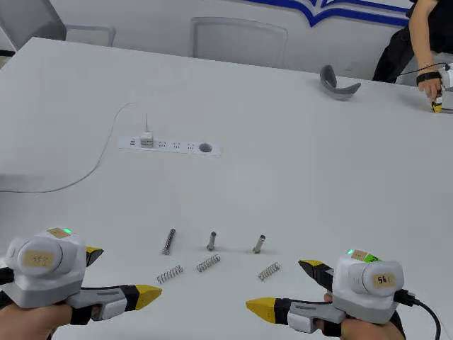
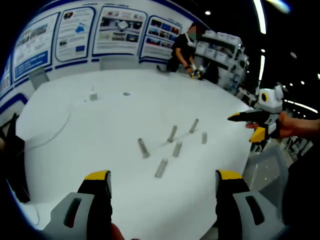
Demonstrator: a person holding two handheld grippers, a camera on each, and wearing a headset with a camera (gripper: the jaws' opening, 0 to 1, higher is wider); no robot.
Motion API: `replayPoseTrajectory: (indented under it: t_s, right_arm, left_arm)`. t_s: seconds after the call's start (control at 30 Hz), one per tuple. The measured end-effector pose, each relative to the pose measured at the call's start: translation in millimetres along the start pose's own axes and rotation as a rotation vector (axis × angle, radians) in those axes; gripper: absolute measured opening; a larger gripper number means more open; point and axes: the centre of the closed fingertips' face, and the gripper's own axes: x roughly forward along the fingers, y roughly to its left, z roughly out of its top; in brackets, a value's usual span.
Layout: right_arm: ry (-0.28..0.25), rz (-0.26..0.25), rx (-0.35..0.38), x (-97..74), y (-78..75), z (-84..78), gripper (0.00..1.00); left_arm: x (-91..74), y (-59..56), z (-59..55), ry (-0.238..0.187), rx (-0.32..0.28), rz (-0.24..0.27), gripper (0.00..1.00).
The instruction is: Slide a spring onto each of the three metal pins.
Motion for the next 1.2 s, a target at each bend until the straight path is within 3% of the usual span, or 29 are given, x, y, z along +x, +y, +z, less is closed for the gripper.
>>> replayPoseTrajectory:
  t_s: [0.57,1.2]
  right_arm:
    - [0.002,-0.002,0.005,-0.8,-1.3,-0.8,0.94]
    - [0.006,-0.008,0.014,-2.6,-2.7,-3.5,0.93]
  left_arm:
    - [23.6,5.4,15.3,0.029,0.028,-0.020,0.85]
    - [55.9,13.2,28.9,0.052,-0.029,-0.016,0.75]
